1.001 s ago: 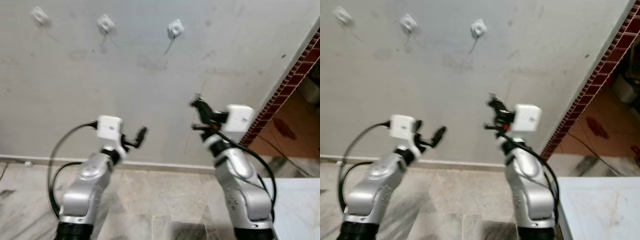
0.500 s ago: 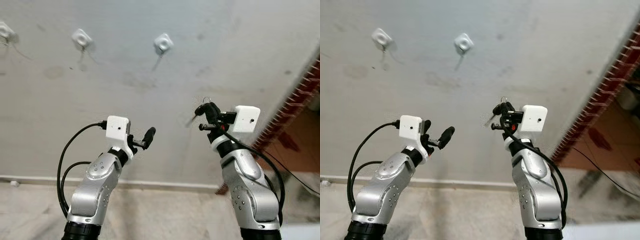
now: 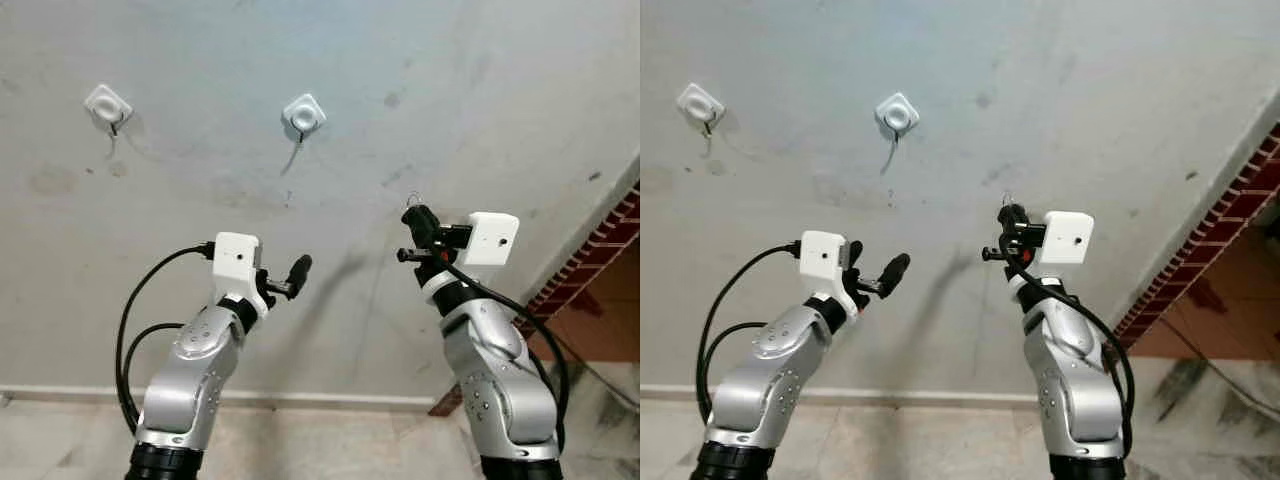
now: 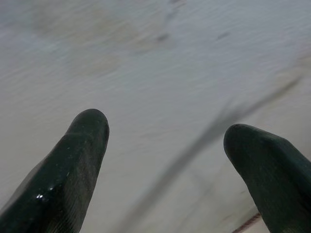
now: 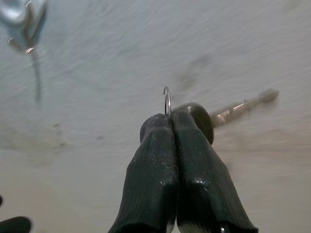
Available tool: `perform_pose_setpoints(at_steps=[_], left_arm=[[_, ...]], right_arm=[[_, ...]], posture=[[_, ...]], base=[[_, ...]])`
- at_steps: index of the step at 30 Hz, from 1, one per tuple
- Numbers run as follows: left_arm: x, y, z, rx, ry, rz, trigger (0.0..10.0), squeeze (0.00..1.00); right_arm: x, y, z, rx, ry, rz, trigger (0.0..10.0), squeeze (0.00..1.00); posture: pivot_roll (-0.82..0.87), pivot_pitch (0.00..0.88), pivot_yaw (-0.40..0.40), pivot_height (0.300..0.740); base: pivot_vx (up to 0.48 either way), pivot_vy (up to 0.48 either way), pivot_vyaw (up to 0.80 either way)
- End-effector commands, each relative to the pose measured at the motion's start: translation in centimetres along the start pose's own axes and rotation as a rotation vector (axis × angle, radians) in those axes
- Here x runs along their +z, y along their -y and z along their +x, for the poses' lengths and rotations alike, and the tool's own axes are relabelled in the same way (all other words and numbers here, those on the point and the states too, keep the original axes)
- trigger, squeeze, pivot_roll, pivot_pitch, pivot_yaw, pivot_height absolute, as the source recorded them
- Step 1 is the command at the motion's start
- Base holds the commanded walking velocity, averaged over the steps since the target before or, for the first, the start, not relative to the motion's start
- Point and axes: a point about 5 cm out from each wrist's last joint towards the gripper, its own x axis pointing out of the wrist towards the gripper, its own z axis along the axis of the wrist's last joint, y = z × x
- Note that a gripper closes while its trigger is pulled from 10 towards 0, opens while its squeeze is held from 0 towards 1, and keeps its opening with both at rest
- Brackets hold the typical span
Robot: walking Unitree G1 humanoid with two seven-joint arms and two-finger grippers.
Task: Hang keys on a hook
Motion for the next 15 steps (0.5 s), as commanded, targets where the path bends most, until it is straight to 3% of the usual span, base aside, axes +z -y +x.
perform_pose_setpoints(at_steps=[1, 7, 15], left_arm=[[0.1, -0.2, -0.1, 0.023, 0.002, 0.010, 10.0, 0.00], [0.3, -0.9, -0.2, 0.068, 0.004, 0.037, 10.0, 0.00], [0.3, -1.9, -1.1, 0.113, 0.002, 0.080, 10.0, 0.00]], right_arm=[[0.2, -0.1, 0.0, 0.010, 0.005, -0.011, 10.0, 0.00], [-0.3, -0.4, 0.0, 0.040, -0.014, -0.001, 10.0, 0.00], [-1.6, -2.5, 0.5, 0.178, -0.066, 0.033, 10.0, 0.00]], posture=[[0.10, 0.048, -0.062, 0.740], [0.12, 0.047, -0.065, 0.740], [0.18, 0.047, -0.063, 0.740]], base=[[0.000, 0.000, 0.00], [0.000, 0.000, 0.00], [0.000, 0.000, 0.00]])
